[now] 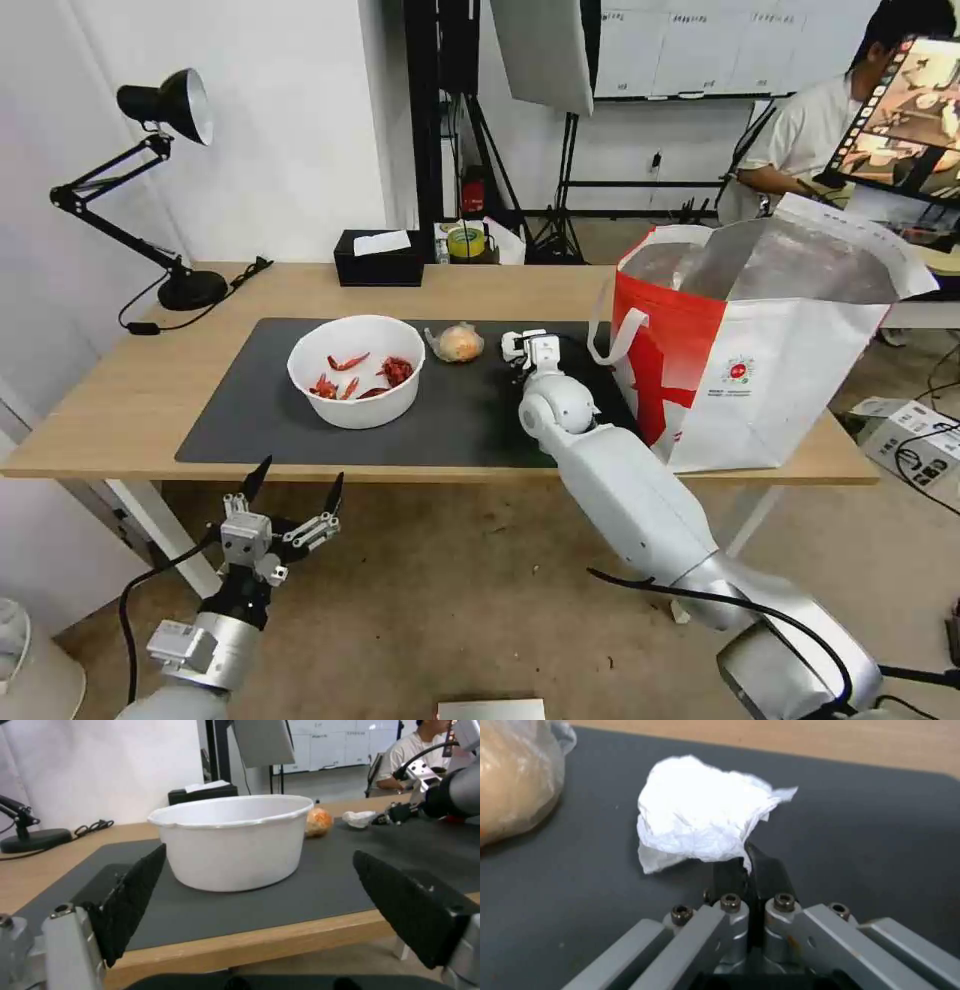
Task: Pick up the trash from the table and place it into the takeout bag.
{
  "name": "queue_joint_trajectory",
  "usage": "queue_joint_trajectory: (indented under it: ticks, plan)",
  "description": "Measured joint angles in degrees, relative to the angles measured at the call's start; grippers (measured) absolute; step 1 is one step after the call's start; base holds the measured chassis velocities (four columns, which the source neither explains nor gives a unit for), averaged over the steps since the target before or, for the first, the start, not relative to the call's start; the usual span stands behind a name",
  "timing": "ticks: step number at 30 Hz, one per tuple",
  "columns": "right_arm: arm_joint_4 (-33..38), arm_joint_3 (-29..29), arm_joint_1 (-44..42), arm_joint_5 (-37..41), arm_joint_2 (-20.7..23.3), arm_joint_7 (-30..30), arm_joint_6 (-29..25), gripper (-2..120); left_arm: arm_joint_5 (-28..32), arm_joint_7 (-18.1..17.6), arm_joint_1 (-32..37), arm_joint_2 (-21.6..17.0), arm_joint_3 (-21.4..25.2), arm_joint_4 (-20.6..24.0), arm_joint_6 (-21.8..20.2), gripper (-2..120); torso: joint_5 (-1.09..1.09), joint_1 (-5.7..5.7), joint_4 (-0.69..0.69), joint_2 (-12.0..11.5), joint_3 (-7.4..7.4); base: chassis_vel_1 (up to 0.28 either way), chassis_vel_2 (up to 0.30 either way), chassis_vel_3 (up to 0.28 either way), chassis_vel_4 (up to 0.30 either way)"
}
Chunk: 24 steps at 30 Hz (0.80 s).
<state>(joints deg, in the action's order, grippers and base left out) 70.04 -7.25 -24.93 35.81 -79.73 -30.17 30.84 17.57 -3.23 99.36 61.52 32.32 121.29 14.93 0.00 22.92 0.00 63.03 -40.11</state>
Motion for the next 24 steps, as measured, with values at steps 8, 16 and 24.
queue_joint_trajectory:
  ticks: [8,16,24]
  plan:
    - [3.3,0.0,-0.9,-2.3,1.5,-0.1,-2.2,0,-0.1,0.0,0.0,0.1,-0.2,0.1,0.0,100,0.00,0.00,0.00,0.0,0.00,0.000,0.000,0.000,0.000]
    - [15.0,0.1,-4.7,-2.1,6.2,-1.7,-4.8,0,-0.1,-0.1,-0.1,0.1,-0.2,0.4,0.0,100,0.00,0.00,-0.01,0.0,0.00,0.000,0.000,0.000,0.000]
    - [22.2,0.8,-7.6,-2.0,7.6,-2.7,-7.4,0,-0.3,-0.1,0.2,0.7,-0.3,0.4,0.0,100,0.00,0.00,0.00,0.0,0.00,0.000,0.000,0.000,0.000]
